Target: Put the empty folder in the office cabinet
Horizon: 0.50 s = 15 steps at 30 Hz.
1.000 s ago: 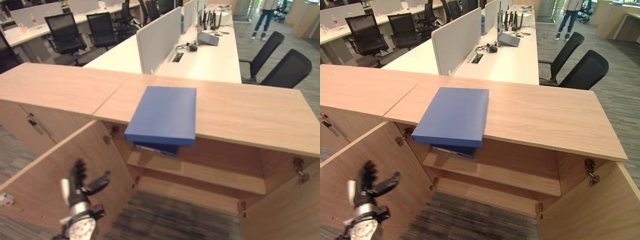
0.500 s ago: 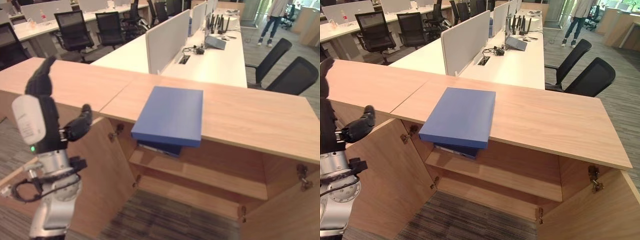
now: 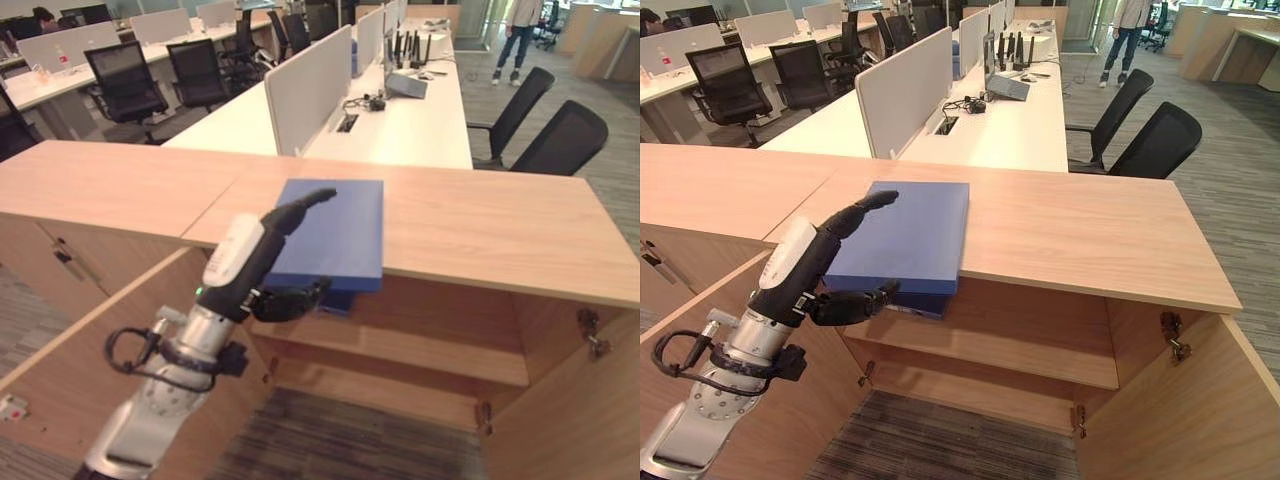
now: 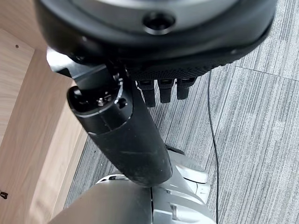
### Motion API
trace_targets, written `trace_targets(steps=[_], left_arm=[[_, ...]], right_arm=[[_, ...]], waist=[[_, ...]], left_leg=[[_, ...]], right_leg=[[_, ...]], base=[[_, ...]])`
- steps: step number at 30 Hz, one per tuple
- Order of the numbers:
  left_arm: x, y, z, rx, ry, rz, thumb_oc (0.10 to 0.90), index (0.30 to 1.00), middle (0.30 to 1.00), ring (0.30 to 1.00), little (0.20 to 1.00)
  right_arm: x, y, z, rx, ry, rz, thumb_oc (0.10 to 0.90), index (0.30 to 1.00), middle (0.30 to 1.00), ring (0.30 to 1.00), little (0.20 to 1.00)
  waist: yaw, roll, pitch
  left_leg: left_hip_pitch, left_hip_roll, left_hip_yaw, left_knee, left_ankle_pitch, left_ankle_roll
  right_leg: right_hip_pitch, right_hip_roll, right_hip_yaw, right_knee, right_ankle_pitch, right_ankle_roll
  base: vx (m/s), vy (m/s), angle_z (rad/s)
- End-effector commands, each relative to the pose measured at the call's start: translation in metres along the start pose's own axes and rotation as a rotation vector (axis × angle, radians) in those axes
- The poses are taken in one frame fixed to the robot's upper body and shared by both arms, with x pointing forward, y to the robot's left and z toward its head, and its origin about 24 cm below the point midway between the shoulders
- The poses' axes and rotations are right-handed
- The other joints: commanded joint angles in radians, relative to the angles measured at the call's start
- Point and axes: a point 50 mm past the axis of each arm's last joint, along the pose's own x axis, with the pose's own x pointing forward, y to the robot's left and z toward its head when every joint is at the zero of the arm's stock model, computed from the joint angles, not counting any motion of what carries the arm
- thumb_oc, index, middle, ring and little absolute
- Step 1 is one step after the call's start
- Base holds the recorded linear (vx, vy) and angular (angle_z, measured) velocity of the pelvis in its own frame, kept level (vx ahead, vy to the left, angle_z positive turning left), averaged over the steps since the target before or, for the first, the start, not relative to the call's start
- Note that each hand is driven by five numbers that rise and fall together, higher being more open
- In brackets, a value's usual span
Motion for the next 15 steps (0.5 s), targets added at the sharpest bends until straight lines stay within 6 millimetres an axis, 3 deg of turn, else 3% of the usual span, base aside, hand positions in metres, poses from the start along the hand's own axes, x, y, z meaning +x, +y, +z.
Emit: trace_targets(steps=[1,15], left_arm=[[0.027,0.028,0.027,0.163,-0.221,0.075,0.800,0.900,0.900,0.900,0.900],[0.037,0.023,0.005,0.419,-0.176,-0.002,0.800,0.900,0.900,0.900,0.900]], right_arm=[[0.002,0.039,0.030,-0.047,-0.078,0.134,0.800,0.900,0.900,0.900,0.900],[0.002,0.037,0.023,-0.065,-0.060,0.127,0.800,0.900,0.900,0.900,0.900]], waist=[[-0.002,-0.055,-0.024],[-0.021,-0.055,-0.032]], left_leg=[[0.011,0.012,-0.012,-0.001,-0.120,-0.033],[0.021,0.015,0.001,-0.001,-0.127,-0.035]], right_leg=[[0.072,-0.060,0.025,0.007,-0.078,0.094],[0.073,-0.060,0.038,0.007,-0.079,0.095]], base=[[0.00,-0.005,-0.04],[0.00,-0.002,-0.03]])
